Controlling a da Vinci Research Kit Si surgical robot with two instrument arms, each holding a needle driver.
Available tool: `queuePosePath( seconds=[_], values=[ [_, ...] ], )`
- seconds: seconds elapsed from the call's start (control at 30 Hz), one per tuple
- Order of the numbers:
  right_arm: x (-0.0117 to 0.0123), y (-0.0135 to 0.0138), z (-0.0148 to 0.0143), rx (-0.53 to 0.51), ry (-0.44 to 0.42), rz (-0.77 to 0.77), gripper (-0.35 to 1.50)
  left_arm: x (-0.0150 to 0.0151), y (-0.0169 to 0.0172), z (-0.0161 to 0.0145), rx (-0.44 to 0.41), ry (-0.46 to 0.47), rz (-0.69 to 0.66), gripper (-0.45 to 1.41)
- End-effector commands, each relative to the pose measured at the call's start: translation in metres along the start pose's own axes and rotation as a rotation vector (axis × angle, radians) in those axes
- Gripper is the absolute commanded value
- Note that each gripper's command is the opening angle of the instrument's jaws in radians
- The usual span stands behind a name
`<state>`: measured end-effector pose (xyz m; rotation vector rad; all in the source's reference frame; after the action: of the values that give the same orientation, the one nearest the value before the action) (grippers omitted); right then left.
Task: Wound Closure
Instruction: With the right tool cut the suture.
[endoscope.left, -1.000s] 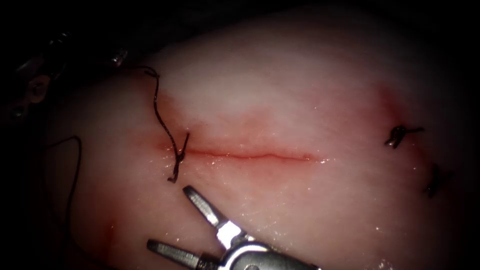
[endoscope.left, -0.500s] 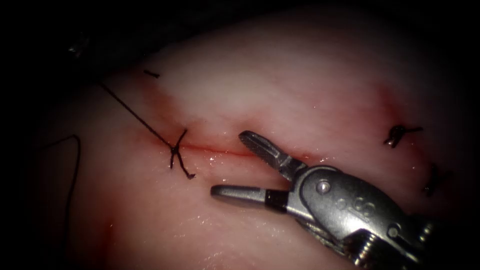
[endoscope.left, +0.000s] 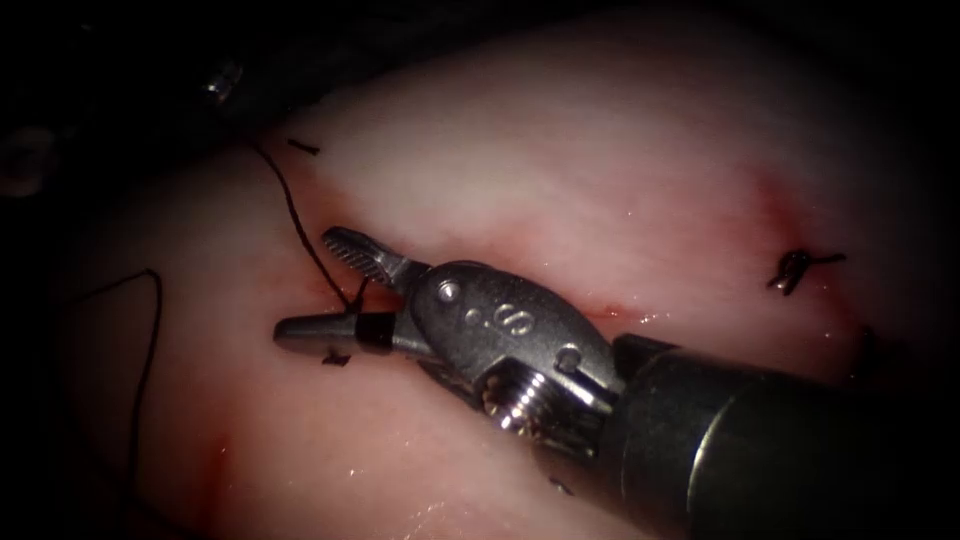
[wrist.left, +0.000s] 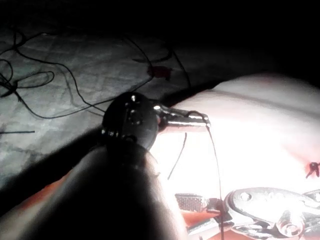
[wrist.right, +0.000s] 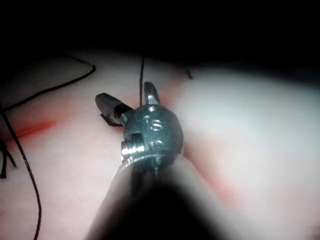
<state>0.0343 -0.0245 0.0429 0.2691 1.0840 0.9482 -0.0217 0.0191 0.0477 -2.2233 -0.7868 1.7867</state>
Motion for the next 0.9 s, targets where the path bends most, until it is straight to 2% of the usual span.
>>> queuePosePath(
  seconds=[0.03,0.37,0.9],
  values=[
    [0.0006,0.0,0.0017,-0.007,0.007,-0.004,0.84,0.0005,-0.001,0.0003,-0.002,0.0,0.005,-0.45],
    [0.0008,0.0004,0.0029,-0.023,0.016,-0.002,0.83,0.0011,0.0002,0.0013,-0.004,-0.005,0.004,-0.45],
    [0.0011,-0.0001,0.0057,-0.059,0.068,-0.035,0.61,0.0016,0.0009,0.0019,-0.009,0.008,0.005,-0.45]
  ],
)
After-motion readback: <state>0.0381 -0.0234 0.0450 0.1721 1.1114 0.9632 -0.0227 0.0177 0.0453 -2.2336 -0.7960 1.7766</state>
